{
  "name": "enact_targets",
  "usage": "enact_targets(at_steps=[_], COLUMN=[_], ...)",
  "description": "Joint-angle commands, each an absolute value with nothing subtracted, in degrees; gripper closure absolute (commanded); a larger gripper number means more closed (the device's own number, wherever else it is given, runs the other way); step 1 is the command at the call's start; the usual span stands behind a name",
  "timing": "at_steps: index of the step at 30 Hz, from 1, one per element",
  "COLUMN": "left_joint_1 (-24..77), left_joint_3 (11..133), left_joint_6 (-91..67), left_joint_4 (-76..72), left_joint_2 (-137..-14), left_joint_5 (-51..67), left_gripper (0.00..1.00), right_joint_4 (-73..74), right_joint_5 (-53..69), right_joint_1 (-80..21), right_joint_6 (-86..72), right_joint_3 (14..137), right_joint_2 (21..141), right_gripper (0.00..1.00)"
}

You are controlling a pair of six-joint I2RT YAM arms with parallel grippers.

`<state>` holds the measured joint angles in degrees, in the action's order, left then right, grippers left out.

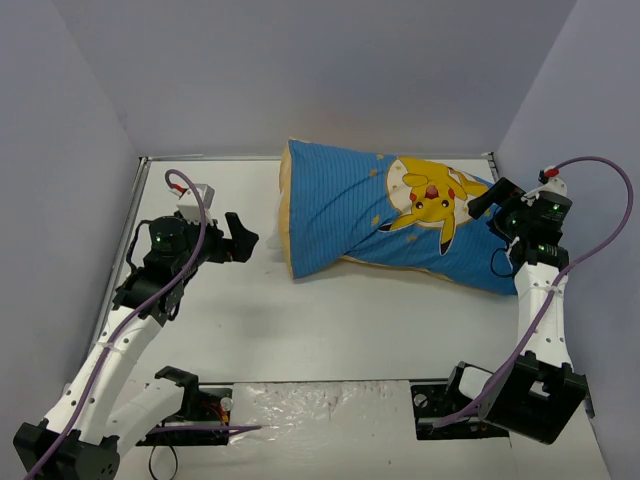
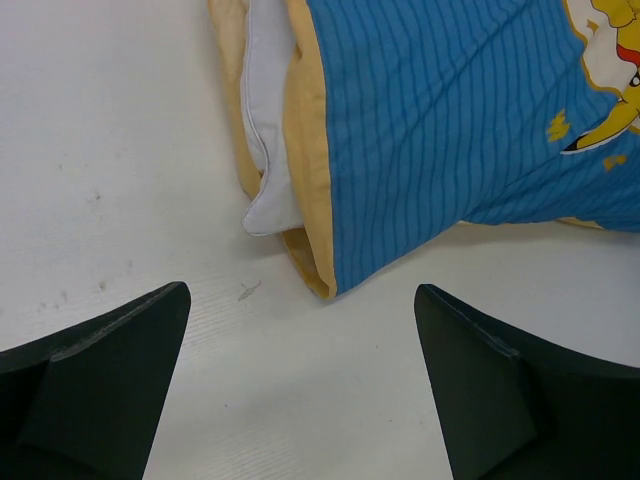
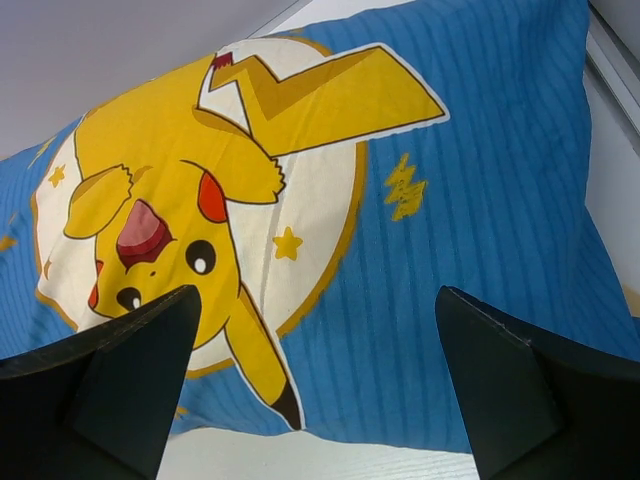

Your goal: Remove the pillowcase from the pillow

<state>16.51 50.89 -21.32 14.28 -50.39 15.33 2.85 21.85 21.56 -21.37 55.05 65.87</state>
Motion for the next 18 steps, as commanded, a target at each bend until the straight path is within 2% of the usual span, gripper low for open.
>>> enact_targets(at_steps=[1,5,6,7,8,11,18], left_joint_1=[16.9,16.9,16.9,16.9,17.0,17.1,15.7], left_joint_3=[52.6,52.6,52.6,52.7,52.9,53.3,54.3], left_joint_6=[-21.9,-22.4,-22.5,-22.6,-22.8,-23.6,-26.2], left_joint_4=[13.3,13.4,13.5,13.7,13.6,13.8,13.8], left_joint_2=[-49.8,-50.3,-50.6,-50.9,-51.2,-52.6,-57.8], left_joint_5=[14.5,14.3,14.9,15.3,15.9,17.7,20.8], left_gripper=[0.06,0.06,0.06,0.06,0.06,0.06,0.06], right_joint_4=[2.0,-2.9,-2.8,-1.1,6.2,15.7,20.7], right_joint_5=[23.5,39.8,47.6,49.8,48.7,51.1,49.3], right_joint_1=[21.4,19.3,15.0,14.9,9.0,2.9,-3.4], right_joint_6=[-21.1,-12.5,-6.0,-1.5,7.8,21.1,32.4], right_joint_3=[55.8,52.1,52.2,53.1,56.4,60.6,67.9], right_joint_2=[64.5,65.5,66.2,66.2,66.8,67.5,71.6], right_gripper=[0.00,0.00,0.00,0.00,0.00,0.00,0.00])
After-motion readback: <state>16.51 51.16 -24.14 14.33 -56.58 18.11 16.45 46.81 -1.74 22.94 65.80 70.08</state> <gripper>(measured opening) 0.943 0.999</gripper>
